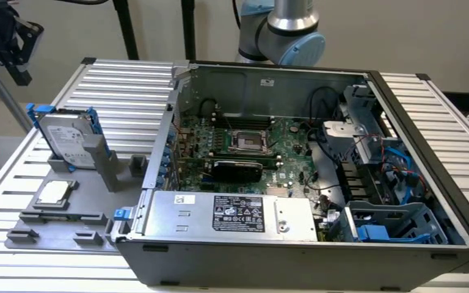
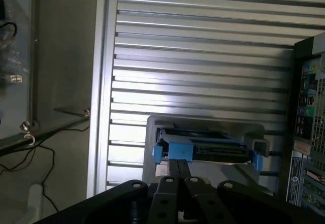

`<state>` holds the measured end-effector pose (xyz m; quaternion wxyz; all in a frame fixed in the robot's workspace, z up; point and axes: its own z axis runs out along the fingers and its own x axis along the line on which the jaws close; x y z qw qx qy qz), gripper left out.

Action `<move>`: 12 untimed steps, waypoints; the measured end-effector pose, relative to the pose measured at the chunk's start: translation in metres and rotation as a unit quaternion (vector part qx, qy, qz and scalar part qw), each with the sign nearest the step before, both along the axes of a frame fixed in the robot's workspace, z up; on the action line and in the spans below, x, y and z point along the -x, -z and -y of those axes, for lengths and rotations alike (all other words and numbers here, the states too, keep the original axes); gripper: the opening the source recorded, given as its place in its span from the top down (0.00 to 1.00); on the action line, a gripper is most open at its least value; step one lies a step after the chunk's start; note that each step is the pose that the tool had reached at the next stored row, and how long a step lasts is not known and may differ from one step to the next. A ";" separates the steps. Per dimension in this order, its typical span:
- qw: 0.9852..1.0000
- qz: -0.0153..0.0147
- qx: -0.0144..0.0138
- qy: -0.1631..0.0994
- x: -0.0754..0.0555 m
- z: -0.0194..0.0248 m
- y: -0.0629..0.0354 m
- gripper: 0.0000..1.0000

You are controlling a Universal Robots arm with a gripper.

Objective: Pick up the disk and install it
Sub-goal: 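Pick up the disk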

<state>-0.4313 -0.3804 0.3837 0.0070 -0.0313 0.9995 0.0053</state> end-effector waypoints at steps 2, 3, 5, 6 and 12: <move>1.000 0.000 0.000 -0.016 0.000 0.0000 0.0000 0.89; 1.000 0.000 0.000 -0.025 0.000 -0.0001 0.0000 0.89; 0.999 0.000 0.000 -0.043 0.000 0.0000 0.0000 0.89; 0.999 0.000 0.000 -0.052 0.000 0.0000 0.0000 0.89; 0.994 0.000 0.000 -0.106 0.000 0.0000 0.0000 0.89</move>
